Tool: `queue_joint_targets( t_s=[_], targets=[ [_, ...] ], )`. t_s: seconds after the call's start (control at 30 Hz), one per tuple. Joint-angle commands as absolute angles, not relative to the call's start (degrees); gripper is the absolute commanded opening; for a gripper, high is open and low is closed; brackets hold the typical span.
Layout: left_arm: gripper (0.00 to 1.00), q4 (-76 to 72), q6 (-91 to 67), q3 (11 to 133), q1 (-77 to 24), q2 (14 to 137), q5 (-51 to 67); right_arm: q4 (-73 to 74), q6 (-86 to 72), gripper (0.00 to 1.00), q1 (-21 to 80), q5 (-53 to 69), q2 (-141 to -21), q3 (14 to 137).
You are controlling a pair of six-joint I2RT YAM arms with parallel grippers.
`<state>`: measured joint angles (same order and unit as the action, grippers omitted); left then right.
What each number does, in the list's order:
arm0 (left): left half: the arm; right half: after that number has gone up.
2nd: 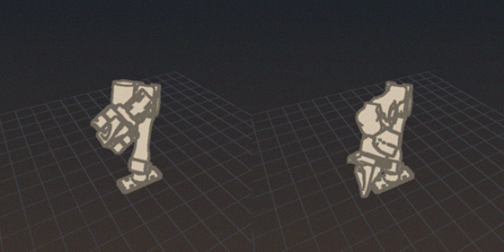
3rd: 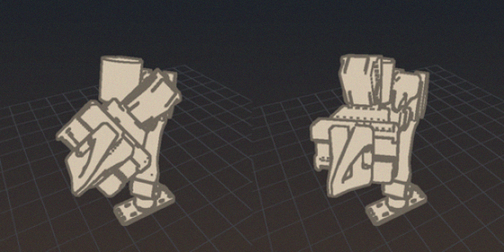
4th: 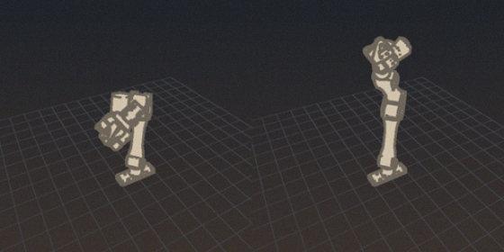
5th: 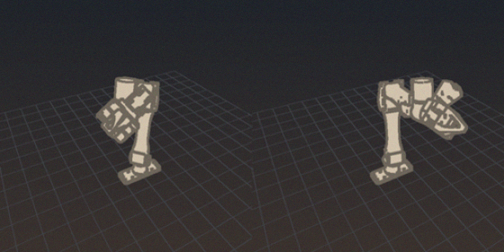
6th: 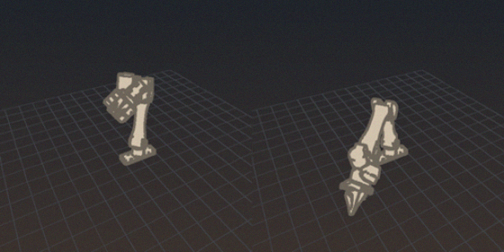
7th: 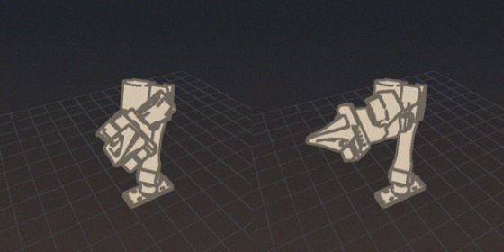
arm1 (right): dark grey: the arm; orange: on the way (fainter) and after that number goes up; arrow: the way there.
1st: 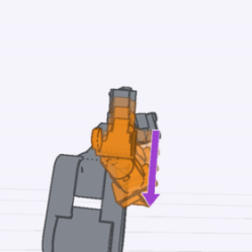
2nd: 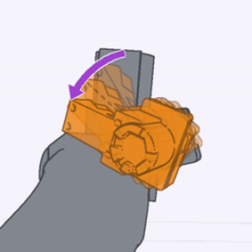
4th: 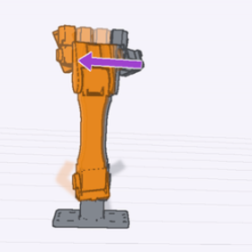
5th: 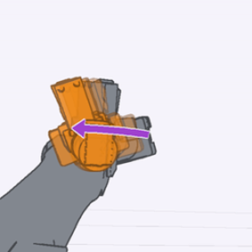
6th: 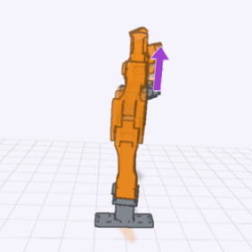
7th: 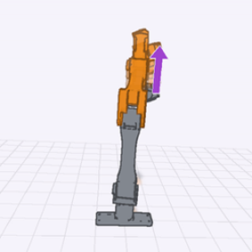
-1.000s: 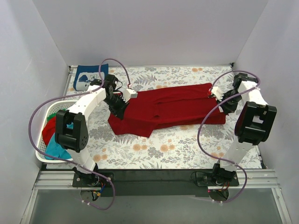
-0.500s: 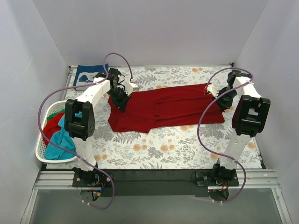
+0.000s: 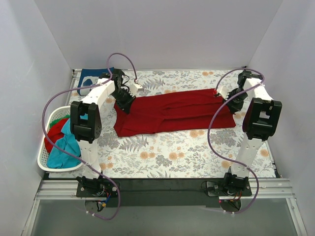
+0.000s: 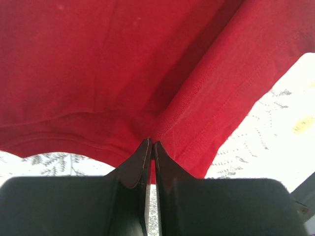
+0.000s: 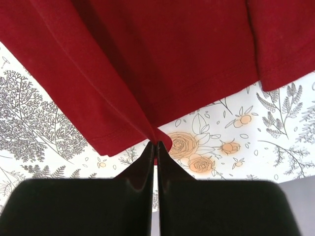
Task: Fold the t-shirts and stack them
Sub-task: Fold the tshirt
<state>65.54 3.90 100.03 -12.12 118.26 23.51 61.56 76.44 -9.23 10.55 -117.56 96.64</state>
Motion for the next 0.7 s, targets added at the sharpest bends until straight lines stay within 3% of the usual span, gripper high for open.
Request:
queue_joint_targets(
  t_s=[0.0, 0.67],
  targets=[
    [0.00, 64.78, 5.01, 103.18, -11.69, 118.56, 23.29, 62.67, 76.03, 0.01, -8.62, 10.11, -119.00, 99.23],
    [0.00, 64.34, 5.10, 105.20, -11.16, 121.11, 22.50, 62.75, 75.67, 0.01, -7.74, 9.32, -122.87, 103.71]
  ],
)
